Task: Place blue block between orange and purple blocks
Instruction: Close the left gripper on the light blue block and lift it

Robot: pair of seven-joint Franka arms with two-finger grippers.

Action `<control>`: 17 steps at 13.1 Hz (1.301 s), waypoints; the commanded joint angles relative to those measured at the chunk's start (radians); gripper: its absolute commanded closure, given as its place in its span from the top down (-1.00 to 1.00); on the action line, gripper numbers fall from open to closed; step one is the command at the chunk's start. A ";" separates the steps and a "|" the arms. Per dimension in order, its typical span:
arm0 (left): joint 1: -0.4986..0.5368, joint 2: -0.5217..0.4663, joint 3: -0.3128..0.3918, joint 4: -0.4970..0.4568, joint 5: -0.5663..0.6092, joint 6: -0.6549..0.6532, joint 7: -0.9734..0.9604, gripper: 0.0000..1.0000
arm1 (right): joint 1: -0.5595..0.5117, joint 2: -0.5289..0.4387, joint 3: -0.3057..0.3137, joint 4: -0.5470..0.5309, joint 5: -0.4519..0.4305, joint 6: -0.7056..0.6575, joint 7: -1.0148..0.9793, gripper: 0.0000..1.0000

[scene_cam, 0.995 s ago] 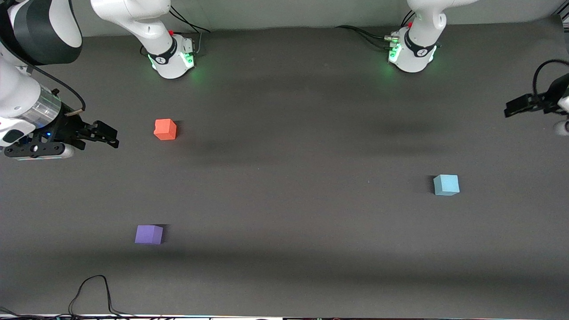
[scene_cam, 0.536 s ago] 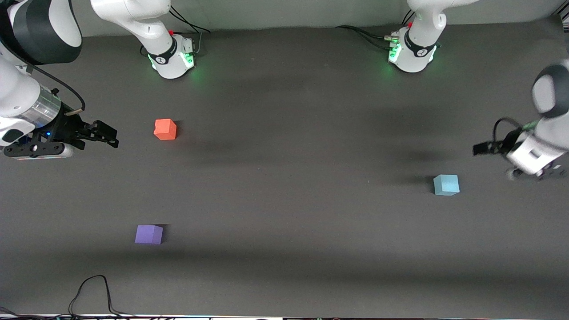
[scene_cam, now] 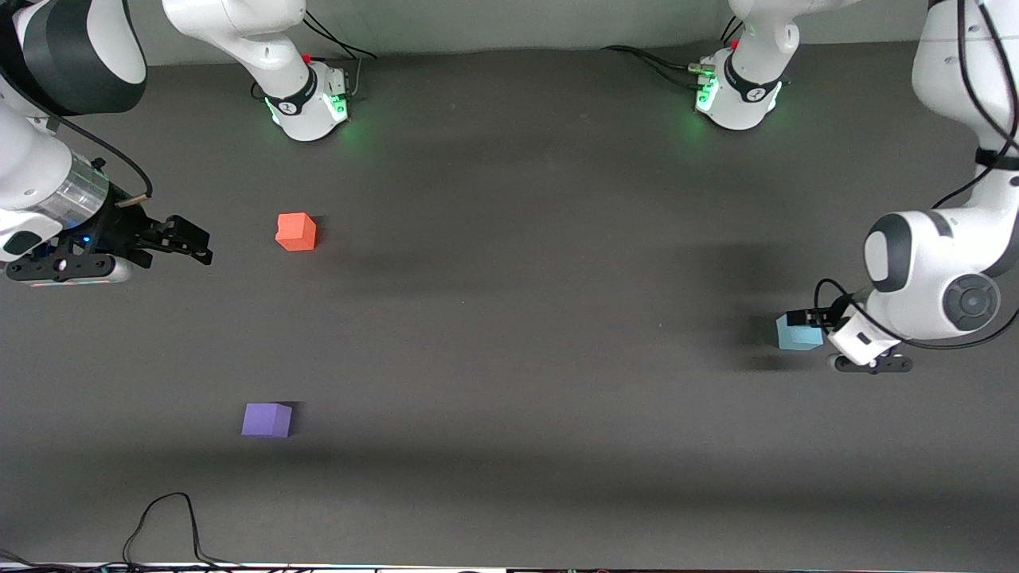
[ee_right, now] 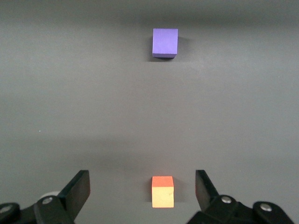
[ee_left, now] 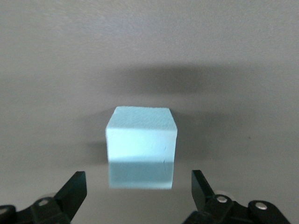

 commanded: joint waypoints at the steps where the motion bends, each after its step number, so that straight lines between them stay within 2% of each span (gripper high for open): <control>1: -0.014 0.039 0.010 0.013 -0.011 0.035 -0.001 0.99 | 0.005 -0.011 -0.009 -0.011 0.027 0.012 -0.028 1.00; 5: -0.014 0.062 0.010 0.014 -0.012 0.051 -0.001 0.95 | 0.007 -0.003 -0.009 -0.011 0.045 0.021 -0.026 1.00; 6: -0.014 0.065 0.010 0.014 -0.012 0.055 -0.003 0.88 | 0.007 -0.002 -0.008 -0.011 0.045 0.024 -0.026 1.00; 8: -0.014 0.054 0.010 0.014 -0.012 0.040 -0.003 -0.28 | 0.008 -0.002 -0.004 -0.011 0.045 0.024 -0.022 1.00; 9: -0.009 0.044 0.010 0.013 -0.012 0.029 -0.003 -0.33 | 0.010 -0.002 -0.003 -0.011 0.045 0.026 -0.022 1.00; 11: -0.012 -0.031 0.011 0.011 -0.002 -0.049 -0.004 -0.28 | 0.008 0.000 -0.003 -0.011 0.045 0.037 -0.023 1.00; 15: -0.003 -0.329 0.019 0.017 -0.002 -0.398 -0.001 -0.28 | 0.007 -0.003 -0.006 -0.016 0.045 0.037 -0.026 1.00; 17: 0.000 -0.477 0.022 0.021 -0.002 -0.524 -0.001 -0.27 | 0.007 0.001 -0.006 -0.016 0.045 0.040 -0.028 1.00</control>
